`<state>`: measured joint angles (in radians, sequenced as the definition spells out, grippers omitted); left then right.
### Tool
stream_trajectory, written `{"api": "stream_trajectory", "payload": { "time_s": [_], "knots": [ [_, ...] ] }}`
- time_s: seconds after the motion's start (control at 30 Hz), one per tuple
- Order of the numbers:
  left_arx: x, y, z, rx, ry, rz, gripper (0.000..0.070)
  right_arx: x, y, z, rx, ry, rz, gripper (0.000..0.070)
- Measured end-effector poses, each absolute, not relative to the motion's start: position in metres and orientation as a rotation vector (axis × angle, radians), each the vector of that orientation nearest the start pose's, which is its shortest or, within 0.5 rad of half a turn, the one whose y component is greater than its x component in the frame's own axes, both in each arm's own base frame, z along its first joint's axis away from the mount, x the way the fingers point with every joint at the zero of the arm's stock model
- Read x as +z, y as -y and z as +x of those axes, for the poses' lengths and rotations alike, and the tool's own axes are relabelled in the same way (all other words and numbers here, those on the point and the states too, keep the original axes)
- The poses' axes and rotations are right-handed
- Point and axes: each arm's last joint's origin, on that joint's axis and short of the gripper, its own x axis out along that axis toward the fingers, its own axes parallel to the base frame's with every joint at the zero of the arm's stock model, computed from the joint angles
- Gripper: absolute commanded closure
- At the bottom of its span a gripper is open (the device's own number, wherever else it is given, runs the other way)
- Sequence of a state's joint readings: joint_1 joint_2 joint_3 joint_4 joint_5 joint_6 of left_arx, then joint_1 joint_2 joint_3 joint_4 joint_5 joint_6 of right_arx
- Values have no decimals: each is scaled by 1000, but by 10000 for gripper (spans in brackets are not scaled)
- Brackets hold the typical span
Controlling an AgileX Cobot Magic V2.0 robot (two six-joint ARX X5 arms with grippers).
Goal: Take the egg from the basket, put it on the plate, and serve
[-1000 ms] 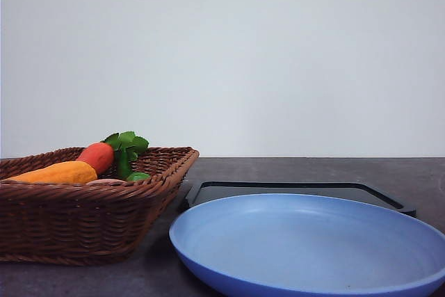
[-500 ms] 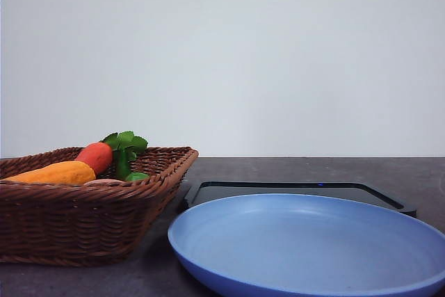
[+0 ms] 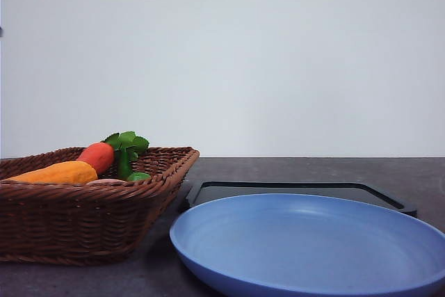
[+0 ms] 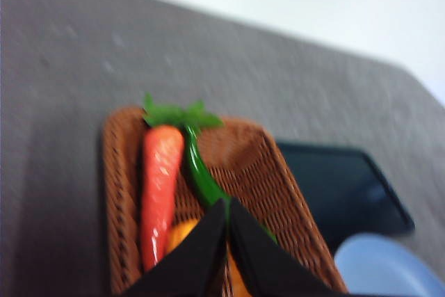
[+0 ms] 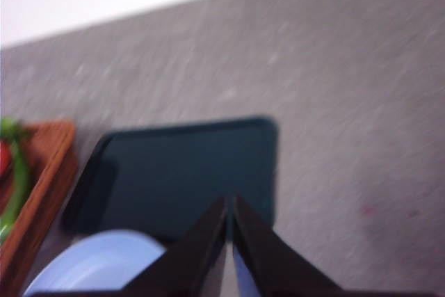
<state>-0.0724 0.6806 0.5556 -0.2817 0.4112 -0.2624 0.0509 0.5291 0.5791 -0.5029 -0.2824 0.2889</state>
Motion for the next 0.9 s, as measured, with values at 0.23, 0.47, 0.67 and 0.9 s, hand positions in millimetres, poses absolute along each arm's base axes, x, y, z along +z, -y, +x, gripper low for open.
{"api": "stream_trajectory", "payload": {
  "time_s": [0.23, 0.47, 0.67, 0.9],
  "knots": [
    [254, 45, 175, -638, -708, -295, 700, 247, -21, 142, 414, -796, 404, 700],
    [237, 62, 185, -751, -828, -303, 540, 218, -28, 162, 459, -1039, 396, 535],
    [235, 64, 186, -755, -843, -302, 354, 193, -38, 182, 477, -1177, 382, 486],
    [235, 64, 186, -755, -844, -302, 355, 164, -55, 203, 520, -1261, 353, 487]
  ]
}}
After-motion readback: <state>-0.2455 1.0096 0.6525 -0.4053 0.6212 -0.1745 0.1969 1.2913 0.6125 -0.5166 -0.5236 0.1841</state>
